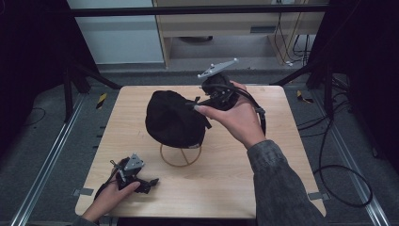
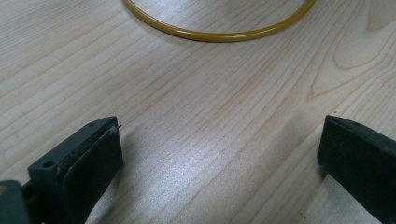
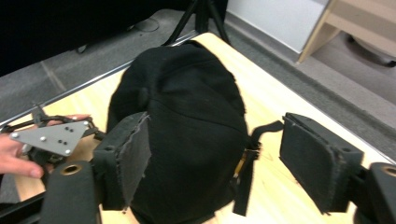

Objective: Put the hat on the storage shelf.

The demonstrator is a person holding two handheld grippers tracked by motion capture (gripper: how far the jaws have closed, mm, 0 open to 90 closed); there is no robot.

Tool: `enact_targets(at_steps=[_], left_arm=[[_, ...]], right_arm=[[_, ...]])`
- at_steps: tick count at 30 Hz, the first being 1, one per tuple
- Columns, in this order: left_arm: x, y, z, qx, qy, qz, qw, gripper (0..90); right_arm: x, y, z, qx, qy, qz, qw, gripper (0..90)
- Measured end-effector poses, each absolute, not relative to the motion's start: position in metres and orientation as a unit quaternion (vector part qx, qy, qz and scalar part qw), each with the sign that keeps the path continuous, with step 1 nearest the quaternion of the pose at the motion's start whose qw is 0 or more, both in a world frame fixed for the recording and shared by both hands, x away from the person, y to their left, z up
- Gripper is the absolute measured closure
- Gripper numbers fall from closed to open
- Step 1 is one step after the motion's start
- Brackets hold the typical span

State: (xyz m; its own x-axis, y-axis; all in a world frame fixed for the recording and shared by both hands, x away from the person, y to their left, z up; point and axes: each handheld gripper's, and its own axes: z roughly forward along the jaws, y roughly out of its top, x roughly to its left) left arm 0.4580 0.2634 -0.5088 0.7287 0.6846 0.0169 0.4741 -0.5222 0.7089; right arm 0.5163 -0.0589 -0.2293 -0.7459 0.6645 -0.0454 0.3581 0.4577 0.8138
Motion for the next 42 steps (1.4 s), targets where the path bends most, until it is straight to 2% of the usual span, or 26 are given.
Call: enact_targets(at_steps=[7,14,25,30,42], left_arm=[[0.458,0.264,-0.509,0.86,0.337,0.148,0.353,0.0],[0.458,0.263,-0.509,0.859,0.337,0.15,0.355,0.0],[0.457,0.264,-0.509,0.86,0.337,0.15,0.353,0.0],[0.457,0.264,-0.509,0.859,0.338,0.149,0.353,0.0],[0.456,0.264,-0.509,0.86,0.337,0.15,0.353,0.0]], right_arm=[[0.513,-0.082,-0.235,0.325,0.821,0.42,0.212,7.4],[0.508,-0.102,-0.246,0.338,0.815,0.417,0.218,6.6],[0.488,-0.141,-0.277,0.349,0.812,0.412,0.223,10.7],[0.479,-0.155,-0.299,0.356,0.807,0.408,0.236,9.9],[0.467,-0.173,-0.364,0.373,0.807,0.402,0.221,11.1]])
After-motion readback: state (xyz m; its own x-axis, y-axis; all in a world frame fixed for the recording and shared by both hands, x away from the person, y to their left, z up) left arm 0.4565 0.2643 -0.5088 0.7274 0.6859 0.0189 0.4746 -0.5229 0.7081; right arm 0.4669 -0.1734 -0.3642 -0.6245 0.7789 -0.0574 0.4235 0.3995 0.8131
